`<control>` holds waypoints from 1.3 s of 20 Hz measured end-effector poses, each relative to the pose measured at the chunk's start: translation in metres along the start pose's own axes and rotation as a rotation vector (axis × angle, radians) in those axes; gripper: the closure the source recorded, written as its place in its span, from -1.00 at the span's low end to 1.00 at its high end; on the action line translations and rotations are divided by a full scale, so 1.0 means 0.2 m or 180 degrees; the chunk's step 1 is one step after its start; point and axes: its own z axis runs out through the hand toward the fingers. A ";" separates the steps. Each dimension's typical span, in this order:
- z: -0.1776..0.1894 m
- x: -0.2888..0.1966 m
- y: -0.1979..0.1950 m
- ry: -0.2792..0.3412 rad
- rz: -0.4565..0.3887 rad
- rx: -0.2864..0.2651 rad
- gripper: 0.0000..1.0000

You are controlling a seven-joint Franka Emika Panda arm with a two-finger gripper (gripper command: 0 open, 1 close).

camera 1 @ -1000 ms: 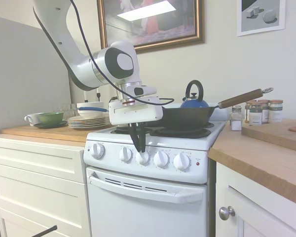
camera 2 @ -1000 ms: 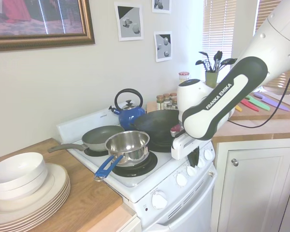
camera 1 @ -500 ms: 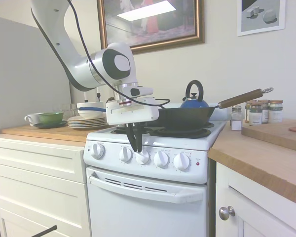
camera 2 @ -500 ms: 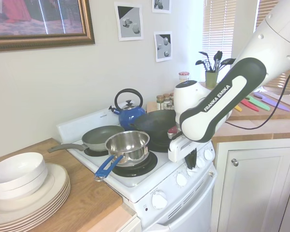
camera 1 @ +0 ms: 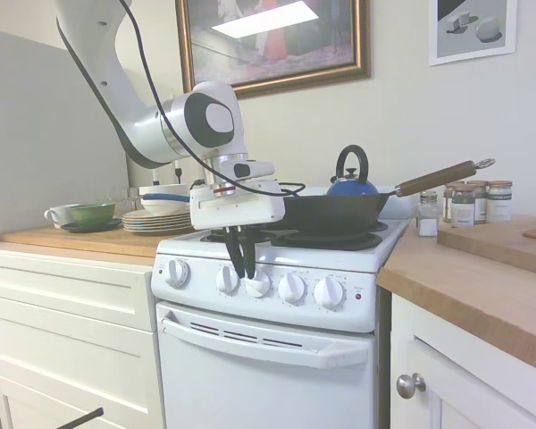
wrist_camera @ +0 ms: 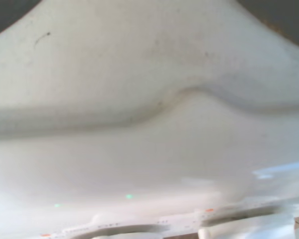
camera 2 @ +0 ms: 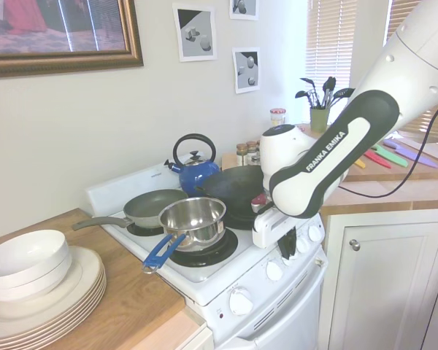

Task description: Turn on the stove on the top left

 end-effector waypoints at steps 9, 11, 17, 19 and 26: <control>0.00 -0.01 -0.01 0.0001 -0.0017 0.0002 1.00; 0.00 -0.01 -0.02 0.0004 -0.0024 0.0006 1.00; 0.00 -0.02 -0.02 -0.0032 0.0027 0.0035 1.00; 0.01 -0.02 -0.02 -0.0061 0.0058 0.0048 1.00; 0.05 -0.01 -0.01 -0.0110 0.0127 0.0062 1.00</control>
